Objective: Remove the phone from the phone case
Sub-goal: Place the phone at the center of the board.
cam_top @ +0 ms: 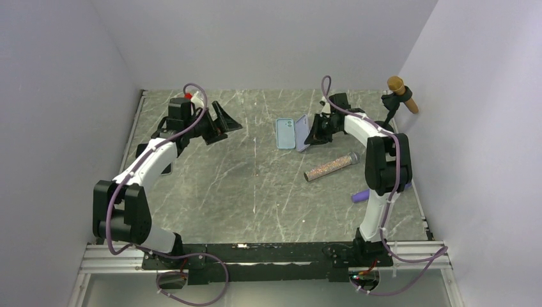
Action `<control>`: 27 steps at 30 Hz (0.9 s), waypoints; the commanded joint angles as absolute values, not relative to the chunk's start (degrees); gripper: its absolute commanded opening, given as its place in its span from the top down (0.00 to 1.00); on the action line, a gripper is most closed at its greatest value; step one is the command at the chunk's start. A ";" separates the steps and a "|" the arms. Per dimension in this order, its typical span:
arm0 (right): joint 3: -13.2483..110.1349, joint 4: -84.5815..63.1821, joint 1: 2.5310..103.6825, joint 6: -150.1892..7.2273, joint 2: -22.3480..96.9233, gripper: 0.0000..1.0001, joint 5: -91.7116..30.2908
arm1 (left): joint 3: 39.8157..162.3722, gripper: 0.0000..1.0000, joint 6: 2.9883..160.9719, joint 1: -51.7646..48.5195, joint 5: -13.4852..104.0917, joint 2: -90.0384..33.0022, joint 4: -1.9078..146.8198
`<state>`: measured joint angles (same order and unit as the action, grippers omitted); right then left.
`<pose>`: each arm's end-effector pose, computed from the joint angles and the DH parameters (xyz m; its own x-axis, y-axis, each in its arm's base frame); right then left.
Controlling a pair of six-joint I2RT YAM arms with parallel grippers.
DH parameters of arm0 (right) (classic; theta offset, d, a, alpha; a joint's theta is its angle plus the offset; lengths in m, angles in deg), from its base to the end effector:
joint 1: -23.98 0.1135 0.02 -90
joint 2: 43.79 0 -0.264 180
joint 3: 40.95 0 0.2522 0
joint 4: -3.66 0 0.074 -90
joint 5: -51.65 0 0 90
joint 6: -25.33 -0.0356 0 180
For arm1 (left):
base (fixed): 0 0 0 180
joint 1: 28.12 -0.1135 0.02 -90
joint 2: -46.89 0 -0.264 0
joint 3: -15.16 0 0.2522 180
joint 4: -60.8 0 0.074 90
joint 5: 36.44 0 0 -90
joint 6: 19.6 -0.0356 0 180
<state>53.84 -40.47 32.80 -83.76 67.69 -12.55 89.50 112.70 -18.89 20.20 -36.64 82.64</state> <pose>0.4027 0.0782 0.1941 -0.9290 0.1538 -0.3365 -0.0464 0.8538 0.5186 0.3207 -0.0720 0.2821 -0.7795 -0.4428 -0.4430 0.1007 0.6095 -0.7864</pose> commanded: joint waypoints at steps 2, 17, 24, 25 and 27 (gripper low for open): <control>55.64 -39.24 31.69 -83.86 68.42 1.00 -11.18 | 93.07 0.05 110.13 -18.28 18.33 -35.91 82.79; 55.58 -34.71 29.39 -84.21 72.87 0.98 -2.92 | 91.82 0.11 111.30 -18.10 17.46 -37.36 81.01; 56.17 -34.04 29.27 -84.18 73.80 0.95 -1.52 | 91.59 0.10 111.53 -18.10 17.36 -37.94 80.74; 56.32 -34.02 29.33 -84.18 74.12 0.95 -1.14 | 91.48 0.10 111.53 -18.10 17.31 -37.93 80.59; 56.53 -33.94 29.26 -84.25 74.72 0.95 -0.63 | 91.51 0.10 111.55 -18.10 17.28 -37.99 80.65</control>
